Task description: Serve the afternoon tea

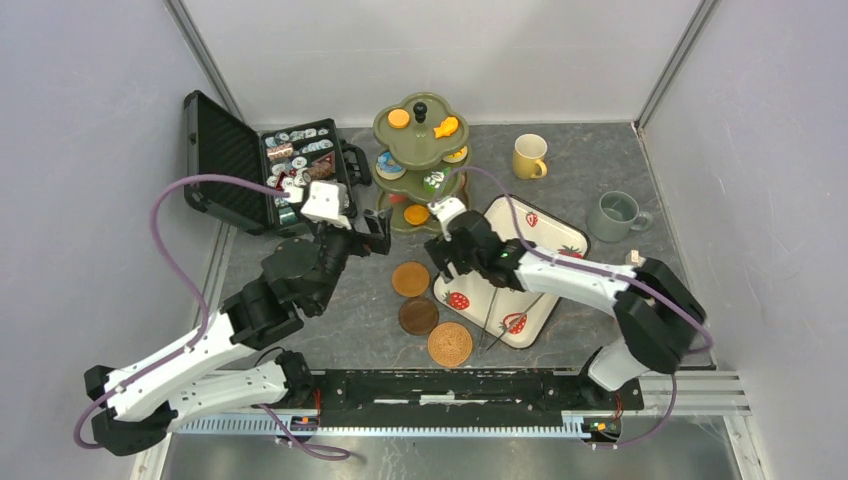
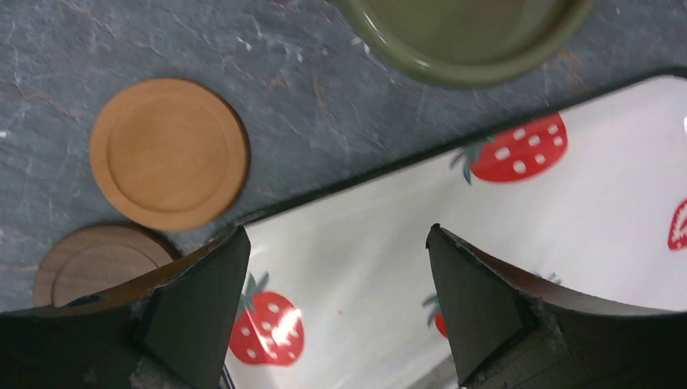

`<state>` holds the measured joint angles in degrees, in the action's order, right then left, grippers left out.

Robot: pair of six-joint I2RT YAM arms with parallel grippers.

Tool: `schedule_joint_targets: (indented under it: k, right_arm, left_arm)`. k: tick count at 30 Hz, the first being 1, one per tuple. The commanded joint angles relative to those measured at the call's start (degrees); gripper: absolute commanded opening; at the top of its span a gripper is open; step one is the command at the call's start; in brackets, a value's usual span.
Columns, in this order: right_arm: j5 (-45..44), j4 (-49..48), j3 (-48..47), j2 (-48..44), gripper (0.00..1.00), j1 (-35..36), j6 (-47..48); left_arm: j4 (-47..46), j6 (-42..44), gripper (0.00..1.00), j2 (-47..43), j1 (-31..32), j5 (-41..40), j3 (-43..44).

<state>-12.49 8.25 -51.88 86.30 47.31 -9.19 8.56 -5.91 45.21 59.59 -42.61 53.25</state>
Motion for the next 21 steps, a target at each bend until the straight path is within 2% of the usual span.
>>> schedule_joint_targets:
  k: [1,3,5,7,11,17,21]
  right_arm:
    - [-9.11,0.45,-8.04,6.36,0.87,2.48,-0.74]
    - [-10.5,-0.52,-8.36,8.23,0.83,2.5,-3.78]
    - [-11.56,-3.34,-7.18,9.11,0.73,3.46,-6.35]
    - [-16.24,-4.96,-7.74,10.6,0.71,6.29,-6.26]
    - [-20.8,-2.58,-11.25,14.73,0.83,9.99,-5.03]
    - [-22.41,-3.17,-6.62,13.96,0.88,13.04,-5.39]
    - [-21.86,-2.35,-5.16,14.49,0.88,13.47,-5.14]
  left_arm:
    - [-6.29,4.19,1.0,-1.84,-0.09,-6.32,-0.43]
    - [-6.1,4.46,1.0,-1.98,-0.09,-6.68,-0.26]
    - [-6.01,4.77,1.0,-2.19,-0.06,-6.86,-0.17]
    - [-6.17,5.01,1.0,-2.27,-0.04,-7.05,-0.23]
    - [-6.13,4.94,1.0,-1.9,-0.08,-6.61,-0.17]
    - [-5.22,4.83,1.0,-1.61,-0.16,-6.61,0.36]
    - [-4.53,4.31,1.0,-1.27,-0.1,-5.76,0.85]
